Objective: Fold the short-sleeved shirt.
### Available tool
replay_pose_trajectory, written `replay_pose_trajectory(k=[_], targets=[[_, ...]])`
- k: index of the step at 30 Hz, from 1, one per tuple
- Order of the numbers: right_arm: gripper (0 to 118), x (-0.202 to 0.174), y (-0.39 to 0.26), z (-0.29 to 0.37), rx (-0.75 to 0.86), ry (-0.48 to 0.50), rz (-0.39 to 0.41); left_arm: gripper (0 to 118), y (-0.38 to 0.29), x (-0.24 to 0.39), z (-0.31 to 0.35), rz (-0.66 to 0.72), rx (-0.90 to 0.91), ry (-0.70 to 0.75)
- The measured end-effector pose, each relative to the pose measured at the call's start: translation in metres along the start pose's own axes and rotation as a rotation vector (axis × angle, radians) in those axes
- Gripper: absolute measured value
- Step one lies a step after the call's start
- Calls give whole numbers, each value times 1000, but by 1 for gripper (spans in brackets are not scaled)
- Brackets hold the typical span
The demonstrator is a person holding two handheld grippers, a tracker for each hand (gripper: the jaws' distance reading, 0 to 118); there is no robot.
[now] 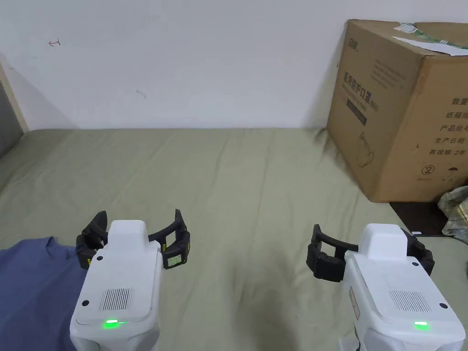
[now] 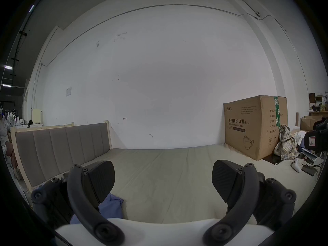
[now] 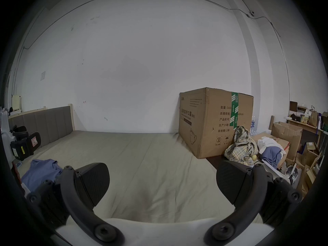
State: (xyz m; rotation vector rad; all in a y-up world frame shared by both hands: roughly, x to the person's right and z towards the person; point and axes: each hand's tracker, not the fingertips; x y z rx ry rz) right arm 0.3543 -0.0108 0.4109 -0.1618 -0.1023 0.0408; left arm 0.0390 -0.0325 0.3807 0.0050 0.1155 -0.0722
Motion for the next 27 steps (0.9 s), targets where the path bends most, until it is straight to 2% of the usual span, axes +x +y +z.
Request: replay_pose_trajectory(k=[10,13,15,16,17,18,19,20,22,27], targets=[[117,2,3,2,2,-7,2,113,0,2,0,-7,-8,-4],[114,1,4,2,-1,-17,12,100,1,1,0,-2,-18,-16],[100,0,5,3,-4,-15,16,71,1,1,1,2,-21,-23],[85,-1,6,3,-6,-11,18,57,1,1,1,3,-27,-31],[78,-2,6,4,-2,-8,21,48,2,2,2,4,-35,-36],[60,-4,6,5,4,-6,28,32,3,3,1,6,-46,-44],[28,-4,6,5,10,-4,37,13,3,3,-1,10,-66,-75],[0,-5,6,5,12,-6,45,5,3,2,-1,12,-70,-71],[0,-5,7,6,16,13,32,1,3,2,-1,6,-82,-103],[0,-12,9,5,19,28,42,0,1,1,4,-46,-61,-85]])
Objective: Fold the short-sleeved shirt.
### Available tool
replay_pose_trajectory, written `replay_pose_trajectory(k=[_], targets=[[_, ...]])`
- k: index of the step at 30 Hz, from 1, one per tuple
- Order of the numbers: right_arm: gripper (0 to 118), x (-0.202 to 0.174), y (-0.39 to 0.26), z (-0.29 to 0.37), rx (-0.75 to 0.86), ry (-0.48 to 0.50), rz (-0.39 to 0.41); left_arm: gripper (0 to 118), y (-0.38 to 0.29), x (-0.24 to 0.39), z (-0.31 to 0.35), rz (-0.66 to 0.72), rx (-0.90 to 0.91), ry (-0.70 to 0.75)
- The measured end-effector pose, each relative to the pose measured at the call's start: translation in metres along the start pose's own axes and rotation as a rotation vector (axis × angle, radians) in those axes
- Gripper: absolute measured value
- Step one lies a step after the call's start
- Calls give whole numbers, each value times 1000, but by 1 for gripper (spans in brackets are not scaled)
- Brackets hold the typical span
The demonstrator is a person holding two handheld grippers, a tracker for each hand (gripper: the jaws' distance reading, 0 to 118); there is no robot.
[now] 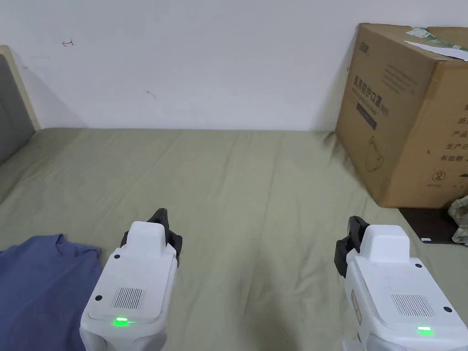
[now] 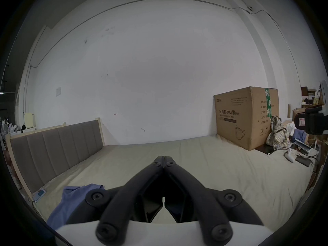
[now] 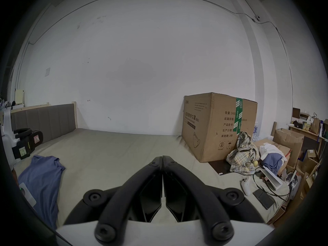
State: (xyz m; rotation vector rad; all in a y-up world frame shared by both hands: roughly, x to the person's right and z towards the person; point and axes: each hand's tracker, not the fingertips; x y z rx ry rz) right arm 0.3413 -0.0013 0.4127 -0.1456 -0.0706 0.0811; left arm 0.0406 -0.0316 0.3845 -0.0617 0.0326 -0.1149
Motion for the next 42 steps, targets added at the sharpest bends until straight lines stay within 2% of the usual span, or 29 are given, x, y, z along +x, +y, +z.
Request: replay_pose_trajectory(k=[4,8,20,27,34,38,42], targets=[[0,-11,4,-7,0,46,-14,0,1,-16,7,14,-2,38],[0,-41,12,-18,12,128,1,0,-3,-50,16,27,-15,125],[0,-194,28,-21,35,477,0,0,-23,-199,102,5,-87,524],[0,-266,26,1,23,619,19,0,-32,-254,162,8,-122,668],[0,-291,21,20,7,673,30,0,-47,-279,181,33,-183,692],[0,-285,15,10,-6,661,34,0,-56,-291,164,154,-279,591],[0,-274,14,1,-11,627,50,0,-66,-299,131,208,-351,515]])
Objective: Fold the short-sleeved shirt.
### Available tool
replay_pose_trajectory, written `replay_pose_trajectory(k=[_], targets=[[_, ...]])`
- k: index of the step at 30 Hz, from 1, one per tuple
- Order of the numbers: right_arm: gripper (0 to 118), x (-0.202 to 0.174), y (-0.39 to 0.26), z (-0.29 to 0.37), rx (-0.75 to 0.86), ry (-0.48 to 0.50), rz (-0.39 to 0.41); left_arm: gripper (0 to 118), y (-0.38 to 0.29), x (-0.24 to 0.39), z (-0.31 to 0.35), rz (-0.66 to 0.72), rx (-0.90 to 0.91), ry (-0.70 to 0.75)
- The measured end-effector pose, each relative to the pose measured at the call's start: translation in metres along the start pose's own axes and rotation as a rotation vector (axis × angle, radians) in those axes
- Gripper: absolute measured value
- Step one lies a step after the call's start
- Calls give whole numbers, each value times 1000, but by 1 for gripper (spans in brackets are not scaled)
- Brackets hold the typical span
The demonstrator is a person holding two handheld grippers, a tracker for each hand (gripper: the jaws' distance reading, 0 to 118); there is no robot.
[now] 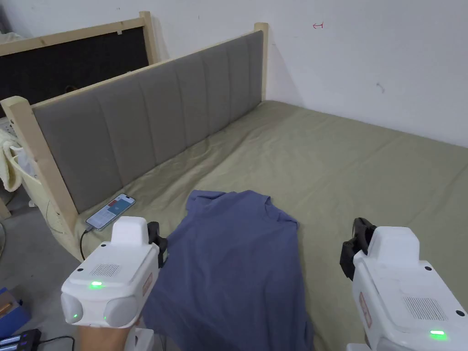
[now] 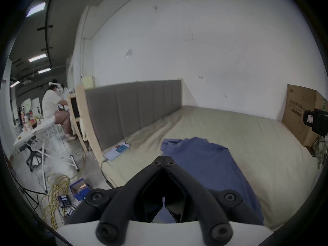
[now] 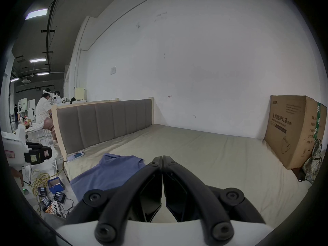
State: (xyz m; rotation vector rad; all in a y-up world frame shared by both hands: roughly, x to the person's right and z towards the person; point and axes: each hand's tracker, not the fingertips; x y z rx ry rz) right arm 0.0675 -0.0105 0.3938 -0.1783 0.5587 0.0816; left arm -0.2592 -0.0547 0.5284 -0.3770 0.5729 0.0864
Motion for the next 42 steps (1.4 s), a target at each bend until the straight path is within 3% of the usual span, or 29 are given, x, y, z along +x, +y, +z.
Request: replay_pose_trajectory(k=[2,4,6,7,8,11,12,17,19,21,24,25,26,28,30,36,42], targets=[[0,10,-1,-3,-10,-28,15,0,2,9,-22,7,-47,-41],[0,20,-3,-3,-14,-51,23,11,4,18,-49,41,-109,-113],[0,30,-4,-4,-21,-73,25,51,5,32,-78,39,-198,-135],[0,35,-6,-5,-28,-87,29,51,4,41,-95,30,-249,-135],[0,40,-7,-6,-33,-99,32,60,3,47,-110,17,-304,-138],[0,54,-11,-8,-57,-136,41,110,-8,69,-150,-11,-397,-133],[0,59,-14,-10,-64,-147,37,113,-12,76,-162,-16,-411,-137],[0,80,-22,-16,-105,-201,32,113,-38,99,-221,-52,-568,-132],[0,88,-27,-19,-119,-221,33,106,-48,105,-240,-57,-630,-108],[0,96,-31,-21,-132,-237,33,73,-63,108,-252,-42,-682,-117],[0,109,-38,-25,-155,-256,30,63,-69,113,-249,-59,-671,-104],[0,112,-40,-26,-160,-263,29,52,-68,114,-249,-64,-672,-114],[0,112,-39,-26,-163,-268,26,31,-66,115,-248,-86,-655,-143],[0,114,-39,-26,-167,-269,10,2,-65,118,-239,-130,-639,-131],[0,115,-37,-22,-163,-268,6,0,-62,111,-236,-109,-638,-135],[0,119,-27,-5,-132,-269,-6,0,-20,93,-198,177,-530,-266],[0,129,-19,25,-87,-291,-25,0,28,121,-142,189,-410,-436]])
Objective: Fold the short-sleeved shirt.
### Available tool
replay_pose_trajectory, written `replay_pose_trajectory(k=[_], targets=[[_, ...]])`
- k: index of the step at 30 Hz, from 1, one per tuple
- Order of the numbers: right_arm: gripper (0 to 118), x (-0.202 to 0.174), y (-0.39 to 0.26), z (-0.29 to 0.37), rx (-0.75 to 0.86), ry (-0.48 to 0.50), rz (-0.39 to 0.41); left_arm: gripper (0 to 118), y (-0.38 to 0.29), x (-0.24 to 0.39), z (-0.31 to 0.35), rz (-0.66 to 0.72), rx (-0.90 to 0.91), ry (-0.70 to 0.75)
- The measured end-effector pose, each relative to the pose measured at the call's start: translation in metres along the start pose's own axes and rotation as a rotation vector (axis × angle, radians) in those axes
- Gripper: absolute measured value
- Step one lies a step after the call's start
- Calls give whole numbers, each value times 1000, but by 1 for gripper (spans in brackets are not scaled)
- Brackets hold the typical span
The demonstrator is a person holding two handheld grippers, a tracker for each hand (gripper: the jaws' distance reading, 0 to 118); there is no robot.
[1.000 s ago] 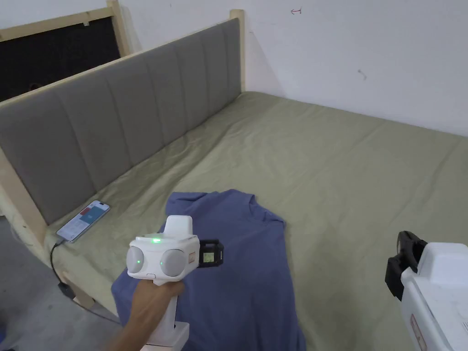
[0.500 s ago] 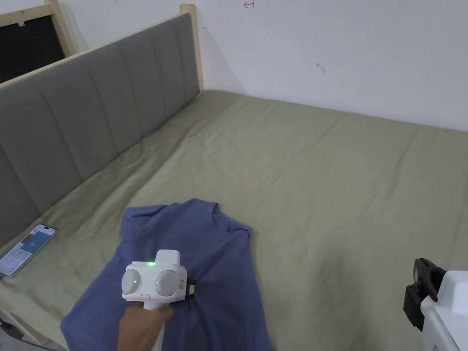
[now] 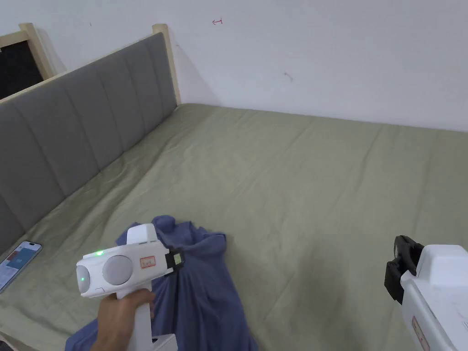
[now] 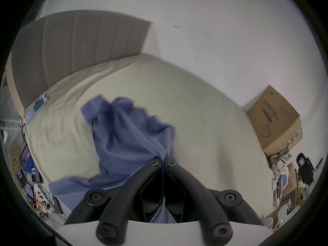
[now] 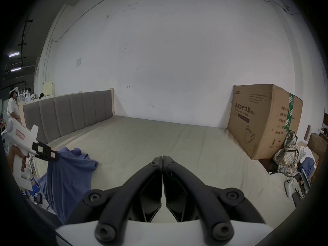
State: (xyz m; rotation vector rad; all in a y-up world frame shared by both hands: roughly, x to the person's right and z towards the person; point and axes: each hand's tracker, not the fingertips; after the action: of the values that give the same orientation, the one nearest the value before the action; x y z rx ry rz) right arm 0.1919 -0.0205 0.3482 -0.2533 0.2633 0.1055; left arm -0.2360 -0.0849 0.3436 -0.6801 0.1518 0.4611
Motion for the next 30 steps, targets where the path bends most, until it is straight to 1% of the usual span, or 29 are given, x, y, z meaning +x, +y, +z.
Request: replay_pose_trajectory(k=[5,8,12,15,17,22,24,26,30], targets=[[0,22,5,24,29,-36,-24,0,33,86,33,-115,84,-165],[0,44,5,37,50,-67,-32,0,54,144,49,-207,124,-253],[0,71,10,59,82,-133,-44,0,73,218,62,-280,141,-398],[0,93,13,76,100,-183,-47,0,74,272,67,-364,144,-458],[0,112,10,83,109,-219,-42,0,69,303,65,-406,136,-500],[0,150,7,109,114,-309,-46,0,47,365,53,-413,85,-612],[0,164,2,114,111,-339,-52,0,30,384,47,-441,50,-637],[0,174,-2,119,102,-360,-56,0,11,392,30,-461,-9,-658],[0,187,-13,123,86,-388,-62,0,-46,398,-10,-537,-178,-650]])
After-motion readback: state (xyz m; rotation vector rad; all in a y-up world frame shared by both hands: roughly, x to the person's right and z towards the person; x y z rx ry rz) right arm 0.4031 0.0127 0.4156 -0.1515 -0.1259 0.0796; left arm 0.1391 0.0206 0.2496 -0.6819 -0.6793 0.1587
